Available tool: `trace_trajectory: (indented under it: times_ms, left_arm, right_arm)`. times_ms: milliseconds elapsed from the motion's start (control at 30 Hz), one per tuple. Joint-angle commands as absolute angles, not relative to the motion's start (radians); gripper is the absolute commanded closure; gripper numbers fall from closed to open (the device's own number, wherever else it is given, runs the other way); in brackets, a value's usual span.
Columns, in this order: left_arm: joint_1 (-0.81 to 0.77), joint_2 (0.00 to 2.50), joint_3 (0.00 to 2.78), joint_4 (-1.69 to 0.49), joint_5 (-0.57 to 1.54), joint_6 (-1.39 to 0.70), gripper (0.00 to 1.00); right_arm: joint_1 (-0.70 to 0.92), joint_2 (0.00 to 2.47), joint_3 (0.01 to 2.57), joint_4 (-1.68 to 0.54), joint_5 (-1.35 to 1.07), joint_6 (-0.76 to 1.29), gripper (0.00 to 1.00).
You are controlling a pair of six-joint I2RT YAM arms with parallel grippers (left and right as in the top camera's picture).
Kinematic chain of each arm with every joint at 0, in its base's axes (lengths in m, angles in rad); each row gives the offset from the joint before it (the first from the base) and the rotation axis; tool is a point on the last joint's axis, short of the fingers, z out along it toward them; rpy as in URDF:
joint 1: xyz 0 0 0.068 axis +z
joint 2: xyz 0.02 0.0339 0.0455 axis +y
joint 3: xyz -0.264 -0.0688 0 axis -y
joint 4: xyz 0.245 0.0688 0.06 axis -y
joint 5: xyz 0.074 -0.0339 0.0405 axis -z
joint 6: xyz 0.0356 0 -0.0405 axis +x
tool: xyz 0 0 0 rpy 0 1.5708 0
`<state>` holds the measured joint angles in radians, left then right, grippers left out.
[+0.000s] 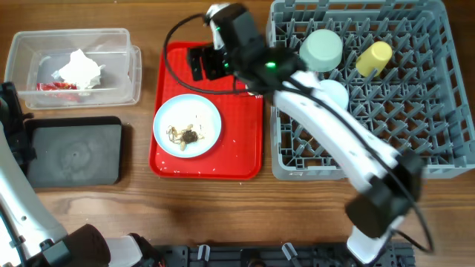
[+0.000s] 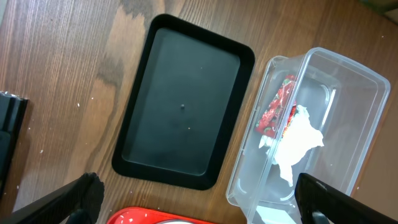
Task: Sort waste into correct bins and load items into the dishwasher rack
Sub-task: 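Lower the right gripper onto the white spoon handle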
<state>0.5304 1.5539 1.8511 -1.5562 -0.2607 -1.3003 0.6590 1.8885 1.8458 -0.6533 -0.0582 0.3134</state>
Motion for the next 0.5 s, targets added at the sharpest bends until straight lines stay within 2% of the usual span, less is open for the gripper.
trace_trajectory:
  times_ms: [0,333,367,467]
  left_arm:
    - [0.535,1.558,1.849,-1.557,-0.266,-1.317,0.0]
    - [0.535,1.558,1.849,-1.557,-0.266,-1.317,0.0]
    - [0.535,1.558,1.849,-1.558,-0.266,-1.317,0.0]
    - [0.535,1.558,1.849,-1.557,-0.266,-1.317,0.0]
  right_arm:
    - [0.66,1.819,1.855,-0.673,-0.045,0.337,0.0]
    - [0.66,1.912,1.852,-0.577,0.002,0.34,0.0]
    - [0.66,1.933,1.852,-0.57,0.034,0.34,0.01]
    - [0.66,2.009,1.852,-0.554,0.107,0.34,0.14]
